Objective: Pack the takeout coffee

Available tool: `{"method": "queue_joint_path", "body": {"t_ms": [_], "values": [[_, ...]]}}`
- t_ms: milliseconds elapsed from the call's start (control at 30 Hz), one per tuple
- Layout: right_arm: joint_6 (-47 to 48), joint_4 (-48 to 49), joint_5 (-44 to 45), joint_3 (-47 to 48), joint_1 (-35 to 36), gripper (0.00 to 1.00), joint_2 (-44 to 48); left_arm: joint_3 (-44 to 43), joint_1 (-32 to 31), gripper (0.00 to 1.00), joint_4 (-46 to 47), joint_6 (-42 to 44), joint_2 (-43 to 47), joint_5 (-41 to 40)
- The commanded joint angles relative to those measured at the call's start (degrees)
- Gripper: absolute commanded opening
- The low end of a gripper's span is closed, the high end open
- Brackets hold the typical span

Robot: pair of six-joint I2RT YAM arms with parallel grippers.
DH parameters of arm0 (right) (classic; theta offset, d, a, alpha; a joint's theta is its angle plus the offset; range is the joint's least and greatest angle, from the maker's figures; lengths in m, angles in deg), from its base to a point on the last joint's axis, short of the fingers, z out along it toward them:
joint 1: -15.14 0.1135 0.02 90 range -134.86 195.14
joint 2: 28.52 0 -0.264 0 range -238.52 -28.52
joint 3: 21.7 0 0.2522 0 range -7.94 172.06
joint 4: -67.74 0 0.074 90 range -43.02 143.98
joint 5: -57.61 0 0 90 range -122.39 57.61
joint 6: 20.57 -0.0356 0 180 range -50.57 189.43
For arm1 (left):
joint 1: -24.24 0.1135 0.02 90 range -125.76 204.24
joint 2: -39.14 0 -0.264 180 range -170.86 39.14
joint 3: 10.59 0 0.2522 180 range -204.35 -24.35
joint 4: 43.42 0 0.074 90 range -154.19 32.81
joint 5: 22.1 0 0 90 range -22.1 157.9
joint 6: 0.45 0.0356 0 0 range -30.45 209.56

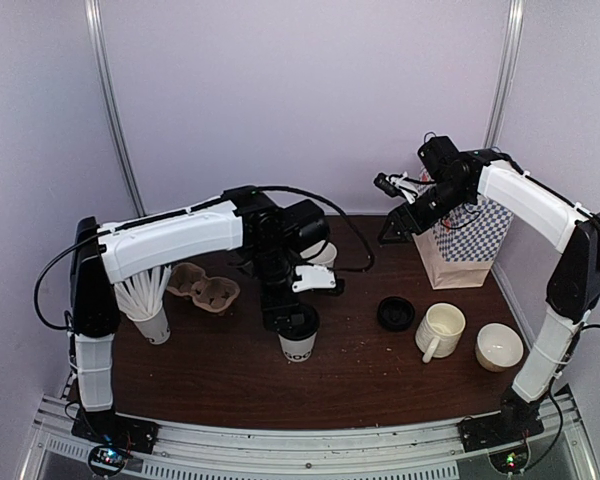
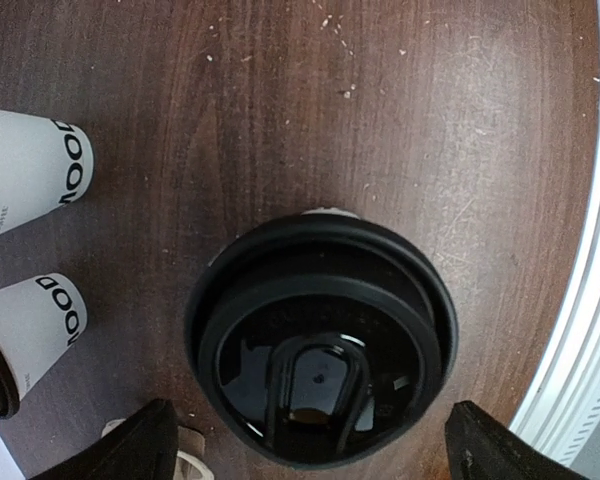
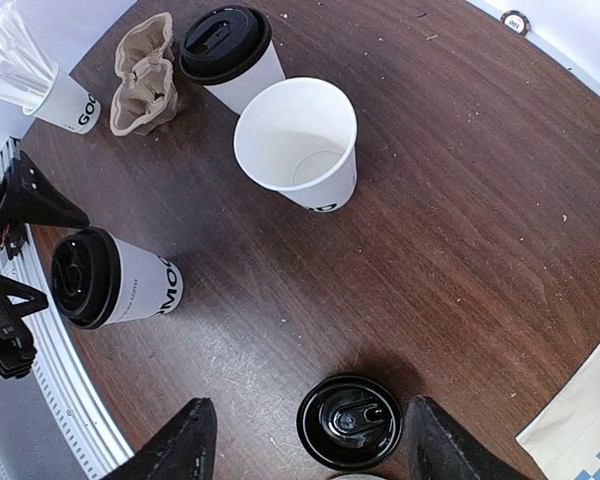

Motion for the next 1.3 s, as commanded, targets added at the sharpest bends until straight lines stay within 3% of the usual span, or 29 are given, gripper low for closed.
{"method": "queue_joint_path", "body": {"t_ms": [0, 167, 333, 433, 567, 633, 733, 1067, 1267], "values": [[0.6, -0.9, 0.0, -0.1, 0.4, 0.68, -0.2, 0.5, 0.4, 0.98, 1.2, 0.0, 4.0, 0.2], [-0.3, 0.4, -0.6, -1.7, 0.8, 0.68, 0.5, 1.1, 0.7, 0.98, 1.7, -1.3, 7.8, -2.8], [-6.7, 6.8, -7.2, -8.1, 2.6, 0.60, 2.8, 4.7, 4.4, 0.97, 8.7, -13.6, 14.8, -4.7], [-10.7, 10.8, -13.1, -13.0, 5.7, 0.51, 2.8, 7.7, 9.1, 0.98, 11.2, -25.3, 17.1, 3.3], [-17.2, 18.1, -18.7, -19.1, 10.4, 0.45, 1.7, 20.0, 10.3, 0.97, 24.9, -34.4, 21.7, 11.8], [-19.8, 20.2, -20.7, -19.6, 11.8, 0.42, 0.0, 22.0, 10.5, 0.89, 27.0, -37.7, 20.9, 12.9], [-22.4, 21.6, -23.0, -18.8, 12.8, 0.41, -2.7, 24.5, 10.4, 0.85, 29.9, -42.7, 19.8, 13.1], [-23.1, 21.7, -25.2, -17.2, 15.0, 0.39, -7.4, 26.8, 10.9, 0.80, 32.4, -46.4, 16.7, 16.2], [-25.0, 23.4, -29.1, -16.7, 15.3, 0.36, -10.2, 27.7, 10.9, 0.71, 32.3, -46.2, 15.5, 16.7]]}}
